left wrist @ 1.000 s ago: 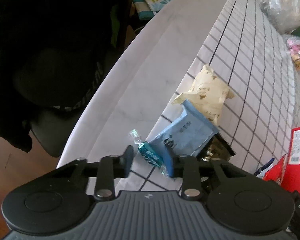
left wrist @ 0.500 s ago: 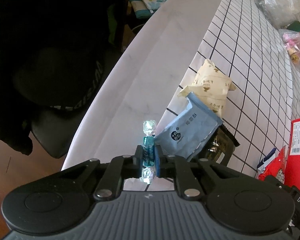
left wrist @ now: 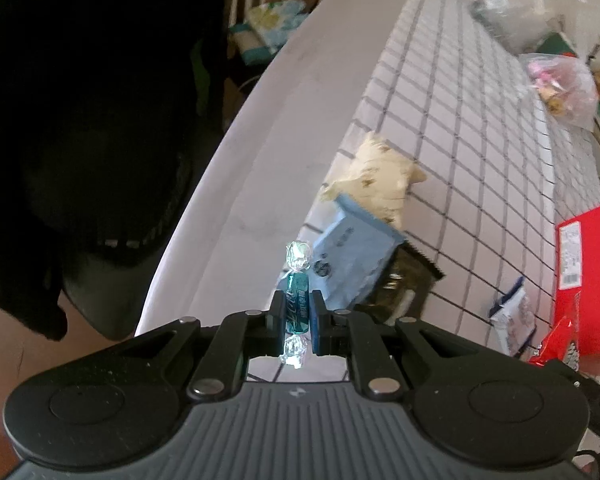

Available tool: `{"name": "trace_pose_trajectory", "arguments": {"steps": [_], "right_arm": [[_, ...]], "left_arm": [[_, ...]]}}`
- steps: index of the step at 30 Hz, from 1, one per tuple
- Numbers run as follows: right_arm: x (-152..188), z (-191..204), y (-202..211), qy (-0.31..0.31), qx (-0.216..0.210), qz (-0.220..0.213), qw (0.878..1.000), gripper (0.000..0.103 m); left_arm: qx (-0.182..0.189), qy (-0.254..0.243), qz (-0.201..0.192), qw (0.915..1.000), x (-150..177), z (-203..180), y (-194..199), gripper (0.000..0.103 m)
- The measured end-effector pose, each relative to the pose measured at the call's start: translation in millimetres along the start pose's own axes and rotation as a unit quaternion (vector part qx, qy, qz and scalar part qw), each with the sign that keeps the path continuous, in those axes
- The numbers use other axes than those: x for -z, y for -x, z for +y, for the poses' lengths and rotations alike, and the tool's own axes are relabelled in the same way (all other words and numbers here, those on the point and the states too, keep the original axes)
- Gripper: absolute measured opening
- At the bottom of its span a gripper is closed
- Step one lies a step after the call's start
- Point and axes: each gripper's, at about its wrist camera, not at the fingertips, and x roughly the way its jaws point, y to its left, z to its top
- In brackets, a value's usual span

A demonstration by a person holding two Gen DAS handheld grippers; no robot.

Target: Organize snacks

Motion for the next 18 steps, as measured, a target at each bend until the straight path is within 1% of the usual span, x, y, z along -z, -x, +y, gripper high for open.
{"name": "trace_pose_trajectory", "arguments": {"steps": [4, 10, 13, 18], "right_arm": [[-5, -6, 19, 0.008, -0.003, -0.009, 1.0, 0.077], [-17, -21, 47, 0.024, 0.011, -0.034, 0.999, 0.077], [-24, -32, 58, 0.025, 0.019, -0.05, 0.998, 0.076], [-35, -57, 71, 0.019, 0.029, -0.071, 0.997, 0.076]], "left_arm": [[0.017, -0.029, -0.007, 0.9994, 3, -17, 14, 0.011], [0.039, -0.087, -0.019, 0.9953, 8, -58, 31, 0.012], [0.05, -0.124, -0.033, 0.9905, 8, -84, 41, 0.011], [0.063, -0.179, -0.057, 0.9802, 9, -131, 54, 0.012]]}}
